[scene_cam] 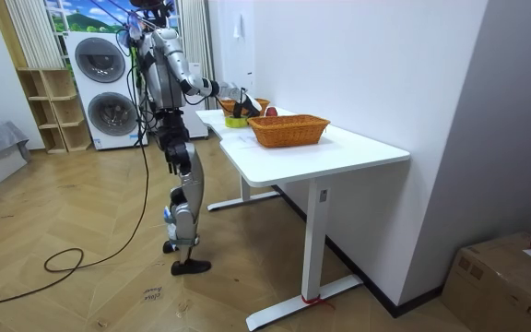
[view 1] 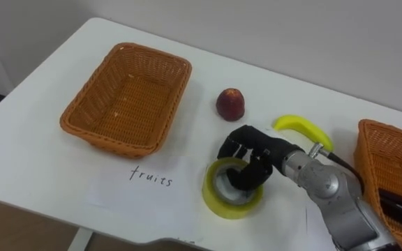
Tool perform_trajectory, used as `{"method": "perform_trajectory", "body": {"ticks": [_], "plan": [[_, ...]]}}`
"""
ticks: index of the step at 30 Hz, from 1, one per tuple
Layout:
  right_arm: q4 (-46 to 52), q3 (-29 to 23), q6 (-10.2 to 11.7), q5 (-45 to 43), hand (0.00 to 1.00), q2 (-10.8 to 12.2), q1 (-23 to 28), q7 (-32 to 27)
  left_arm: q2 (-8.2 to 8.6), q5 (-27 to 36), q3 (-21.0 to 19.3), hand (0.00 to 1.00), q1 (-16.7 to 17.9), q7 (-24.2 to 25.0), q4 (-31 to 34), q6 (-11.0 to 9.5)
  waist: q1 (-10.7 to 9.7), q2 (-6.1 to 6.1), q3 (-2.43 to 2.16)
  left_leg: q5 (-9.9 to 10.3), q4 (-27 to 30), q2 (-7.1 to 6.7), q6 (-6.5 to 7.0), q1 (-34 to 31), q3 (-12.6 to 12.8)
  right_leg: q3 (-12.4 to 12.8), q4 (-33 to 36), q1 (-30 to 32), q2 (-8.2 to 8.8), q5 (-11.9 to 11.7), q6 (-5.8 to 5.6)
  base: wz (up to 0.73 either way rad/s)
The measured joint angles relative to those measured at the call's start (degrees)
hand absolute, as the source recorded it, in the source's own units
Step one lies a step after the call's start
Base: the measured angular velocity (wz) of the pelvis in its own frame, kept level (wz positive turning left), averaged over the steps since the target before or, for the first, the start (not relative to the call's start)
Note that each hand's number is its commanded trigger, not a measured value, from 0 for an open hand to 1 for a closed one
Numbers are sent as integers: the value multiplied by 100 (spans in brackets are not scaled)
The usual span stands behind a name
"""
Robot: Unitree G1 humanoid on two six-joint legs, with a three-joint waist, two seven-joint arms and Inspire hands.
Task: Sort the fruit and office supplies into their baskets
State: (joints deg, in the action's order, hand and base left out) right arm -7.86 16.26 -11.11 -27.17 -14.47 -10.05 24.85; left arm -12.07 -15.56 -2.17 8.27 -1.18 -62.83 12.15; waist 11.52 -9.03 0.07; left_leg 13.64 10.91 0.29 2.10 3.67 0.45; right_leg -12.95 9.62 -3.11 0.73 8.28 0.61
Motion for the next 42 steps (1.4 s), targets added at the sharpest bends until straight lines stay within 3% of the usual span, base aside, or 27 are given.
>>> {"method": "perform_trajectory", "body": {"ticks": [12, 18, 28, 33, 36, 42], "plan": [[49, -9, -31, 57, 100, -2, 5, 22, -2, 31, 15, 0, 13, -101, -25, -2, 5, 2, 2, 0, -15, 4, 0, 6, 31, 21, 3, 11, -2, 0, 0, -1], [403, -6, -145, 213, 100, -17, 167, -9, 38, 34, 7, 0, 45, -258, -24, -5, -4, 60, 42, 0, -36, 16, 0, 59, 96, 111, -7, 8, -20, 0, 0, -5], [660, -164, -77, 628, 100, -20, 446, -53, 130, 2, -1, 0, 38, -313, -26, -188, -50, 89, 59, -1, -58, 14, 2, 86, 127, 175, -8, 10, -19, 0, 0, -2], [660, -198, -32, 690, 100, -21, 447, -197, 141, -18, -16, 0, 57, -319, -21, -248, -97, 152, 45, -2, -46, 12, 3, 88, 129, 174, -7, 1, 1, 0, 0, 0], [661, -248, 112, 684, 100, -20, 447, -346, 155, -12, -82, 0, 133, -319, -28, -320, -164, 210, 39, -3, -42, 13, 5, 88, 129, 174, -4, -1, 4, 0, 0, 0], [687, -620, 195, 770, 100, -25, 467, -637, 191, 0, -162, 0, 257, -310, -33, -412, -265, 307, -11, -4, -18, 15, 4, 100, 132, 177, 12, -17, 1, 0, 0, 0]]}}
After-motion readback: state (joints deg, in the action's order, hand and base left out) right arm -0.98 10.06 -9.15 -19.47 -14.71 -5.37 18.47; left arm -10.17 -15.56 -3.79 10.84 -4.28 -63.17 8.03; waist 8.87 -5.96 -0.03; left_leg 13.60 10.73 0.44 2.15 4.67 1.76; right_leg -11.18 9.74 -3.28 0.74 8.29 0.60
